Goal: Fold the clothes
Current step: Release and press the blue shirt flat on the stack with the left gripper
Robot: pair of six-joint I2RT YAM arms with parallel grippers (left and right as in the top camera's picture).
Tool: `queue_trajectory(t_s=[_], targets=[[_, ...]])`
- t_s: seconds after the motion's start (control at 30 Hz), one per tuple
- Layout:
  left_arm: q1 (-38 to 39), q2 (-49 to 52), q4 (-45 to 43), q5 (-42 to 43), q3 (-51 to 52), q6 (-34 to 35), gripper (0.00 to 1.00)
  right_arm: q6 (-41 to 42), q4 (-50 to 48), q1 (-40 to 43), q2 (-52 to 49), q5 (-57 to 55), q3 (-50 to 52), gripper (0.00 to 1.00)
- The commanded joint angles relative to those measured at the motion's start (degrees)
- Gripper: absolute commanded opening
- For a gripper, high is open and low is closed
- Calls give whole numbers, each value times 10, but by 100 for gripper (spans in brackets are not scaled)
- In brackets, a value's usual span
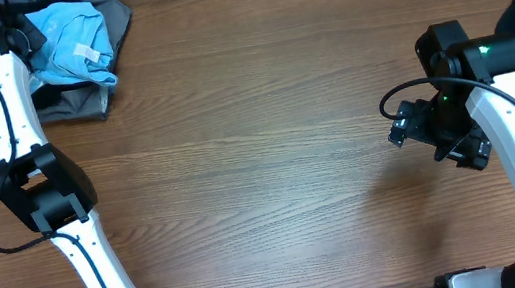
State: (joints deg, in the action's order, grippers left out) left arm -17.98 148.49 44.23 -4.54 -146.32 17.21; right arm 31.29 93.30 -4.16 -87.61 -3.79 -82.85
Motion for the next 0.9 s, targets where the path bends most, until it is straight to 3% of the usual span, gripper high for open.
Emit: queue_trajectory(t_s=[0.0, 0.1, 0.27, 0.63, 0.87], targets=[[3, -23, 2, 21, -12, 10, 39, 3, -1, 1, 4, 0, -8, 100], [10, -63, 21, 48, -22, 10, 63, 3, -2, 1, 4, 0, -8, 100], [29, -118, 62, 59, -23, 8, 70, 2, -2, 1, 4, 0, -8, 100], [65, -62, 125, 61, -22, 3, 63, 2, -10, 1, 4, 0, -8, 100], [78, 5, 115, 61, -21, 3, 66, 2, -10, 1, 4, 0, -8, 100]])
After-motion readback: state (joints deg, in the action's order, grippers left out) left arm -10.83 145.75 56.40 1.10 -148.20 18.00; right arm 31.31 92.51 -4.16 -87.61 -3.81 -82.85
